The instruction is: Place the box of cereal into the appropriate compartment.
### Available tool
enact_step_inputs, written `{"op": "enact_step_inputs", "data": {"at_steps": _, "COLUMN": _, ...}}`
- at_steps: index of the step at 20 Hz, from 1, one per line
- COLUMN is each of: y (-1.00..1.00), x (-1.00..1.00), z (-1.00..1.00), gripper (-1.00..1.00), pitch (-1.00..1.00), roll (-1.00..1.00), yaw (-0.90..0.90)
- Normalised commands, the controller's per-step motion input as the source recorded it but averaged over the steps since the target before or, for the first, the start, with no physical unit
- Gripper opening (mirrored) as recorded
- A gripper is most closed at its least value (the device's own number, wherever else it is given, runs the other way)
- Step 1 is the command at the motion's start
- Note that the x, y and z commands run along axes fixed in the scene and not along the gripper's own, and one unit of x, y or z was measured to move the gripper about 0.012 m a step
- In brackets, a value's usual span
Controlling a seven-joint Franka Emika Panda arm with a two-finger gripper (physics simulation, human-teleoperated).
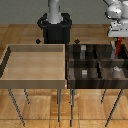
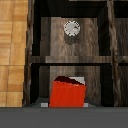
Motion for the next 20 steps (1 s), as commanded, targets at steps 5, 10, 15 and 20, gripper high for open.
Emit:
{"op": "enact_step_inputs", "data": {"at_steps": 5, "y": 0.0, "x": 0.0, "z": -0.8, "gripper": -1.0, "pitch": 0.0, "roll": 0.0, "yaw": 0.0}}
{"op": "enact_step_inputs", "data": {"at_steps": 10, "y": 0.0, "x": 0.0, "z": -1.0, "gripper": -1.0, "pitch": 0.0, "roll": 0.0, "yaw": 0.0}}
{"op": "enact_step_inputs", "data": {"at_steps": 15, "y": 0.0, "x": 0.0, "z": 0.0, "gripper": 1.0, "pitch": 0.0, "roll": 0.0, "yaw": 0.0}}
{"op": "enact_step_inputs", "data": {"at_steps": 20, "y": 0.0, "x": 0.0, "z": 0.0, "gripper": 1.0, "pitch": 0.0, "roll": 0.0, "yaw": 0.0}}
